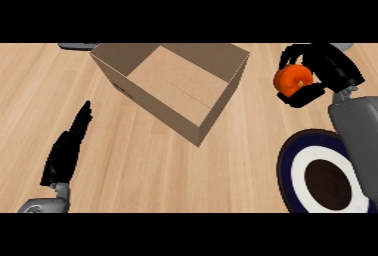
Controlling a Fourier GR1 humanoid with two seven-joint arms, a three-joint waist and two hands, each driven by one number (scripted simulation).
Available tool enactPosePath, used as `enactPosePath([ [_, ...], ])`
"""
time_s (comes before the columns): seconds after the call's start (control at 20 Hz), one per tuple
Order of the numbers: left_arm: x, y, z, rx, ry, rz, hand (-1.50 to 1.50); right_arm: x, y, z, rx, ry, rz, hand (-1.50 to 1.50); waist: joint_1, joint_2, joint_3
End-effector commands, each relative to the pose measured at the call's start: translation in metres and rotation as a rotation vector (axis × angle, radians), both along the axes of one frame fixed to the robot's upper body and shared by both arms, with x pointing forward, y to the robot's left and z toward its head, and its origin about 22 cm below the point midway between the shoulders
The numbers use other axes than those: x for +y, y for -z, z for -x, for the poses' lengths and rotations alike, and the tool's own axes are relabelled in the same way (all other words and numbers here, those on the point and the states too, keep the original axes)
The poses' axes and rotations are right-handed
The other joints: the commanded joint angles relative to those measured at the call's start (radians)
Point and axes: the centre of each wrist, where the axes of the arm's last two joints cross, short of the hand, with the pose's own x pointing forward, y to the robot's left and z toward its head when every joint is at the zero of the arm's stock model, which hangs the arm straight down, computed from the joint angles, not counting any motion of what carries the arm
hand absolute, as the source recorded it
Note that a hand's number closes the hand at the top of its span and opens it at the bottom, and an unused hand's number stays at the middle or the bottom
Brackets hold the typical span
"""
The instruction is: Pick the squash from the plate and place it in the cardboard box
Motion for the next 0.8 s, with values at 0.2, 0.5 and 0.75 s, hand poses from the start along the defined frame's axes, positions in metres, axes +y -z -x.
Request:
enactPosePath([
  [0.2,0.011,-0.003,0.011,0.013,-0.019,0.004,0.00,0.034,-0.055,-0.026,-0.075,-0.255,-0.283,1.50,-0.017,-0.006,-0.001],
  [0.5,0.019,-0.015,0.004,0.015,-0.027,-0.010,0.00,0.120,-0.078,-0.022,-0.073,-0.308,-0.332,1.50,-0.029,-0.009,-0.001],
  [0.75,0.010,-0.015,0.013,-0.011,-0.021,-0.020,0.00,0.148,-0.110,-0.046,-0.023,-0.272,-0.283,1.50,-0.013,-0.005,-0.001],
])
